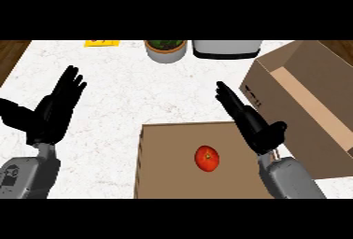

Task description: Pick the tomato from the tray and place it in the cardboard box

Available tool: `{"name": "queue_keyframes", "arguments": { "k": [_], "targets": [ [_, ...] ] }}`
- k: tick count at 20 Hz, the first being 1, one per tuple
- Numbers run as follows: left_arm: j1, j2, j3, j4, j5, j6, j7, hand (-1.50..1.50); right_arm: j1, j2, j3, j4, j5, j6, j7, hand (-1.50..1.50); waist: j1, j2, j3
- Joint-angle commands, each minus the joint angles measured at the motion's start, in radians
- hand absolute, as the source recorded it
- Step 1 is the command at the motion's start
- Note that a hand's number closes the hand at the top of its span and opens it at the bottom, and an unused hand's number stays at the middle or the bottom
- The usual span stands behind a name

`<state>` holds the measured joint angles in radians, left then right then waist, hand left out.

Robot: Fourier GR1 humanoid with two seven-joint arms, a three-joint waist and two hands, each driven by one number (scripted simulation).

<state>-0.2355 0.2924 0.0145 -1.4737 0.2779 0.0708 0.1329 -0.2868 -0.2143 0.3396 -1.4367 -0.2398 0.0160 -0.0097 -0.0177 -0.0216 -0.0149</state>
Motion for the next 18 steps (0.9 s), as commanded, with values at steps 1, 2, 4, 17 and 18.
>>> {"name": "queue_keyframes", "arguments": {
  "k": [1,2,4,17,18],
  "targets": [
    [0.031,0.027,-0.007,-0.035,-0.017,-0.041,-0.034,0.00,0.025,-0.018,-0.046,-0.161,0.068,-0.163,0.087,-1.50,0.001,0.013,0.014],
    [0.012,0.065,-0.023,-0.043,-0.061,-0.048,-0.050,0.00,0.002,-0.053,-0.084,-0.158,0.129,-0.240,0.092,-1.50,-0.025,0.001,0.012],
    [0.017,0.123,-0.025,-0.053,-0.118,-0.049,-0.068,0.00,0.014,-0.108,-0.160,-0.204,0.215,-0.356,0.068,-1.50,-0.091,-0.031,0.008],
    [0.081,0.169,-0.102,-0.071,-0.219,-0.121,-0.210,0.00,0.398,-0.359,0.008,-0.564,0.869,-0.539,0.426,-1.50,-0.066,0.003,0.004],
    [0.066,0.153,-0.112,-0.097,-0.220,-0.104,-0.173,0.00,0.445,-0.375,0.023,-0.616,0.917,-0.524,0.468,-1.50,-0.066,0.000,0.006]
  ]
}}
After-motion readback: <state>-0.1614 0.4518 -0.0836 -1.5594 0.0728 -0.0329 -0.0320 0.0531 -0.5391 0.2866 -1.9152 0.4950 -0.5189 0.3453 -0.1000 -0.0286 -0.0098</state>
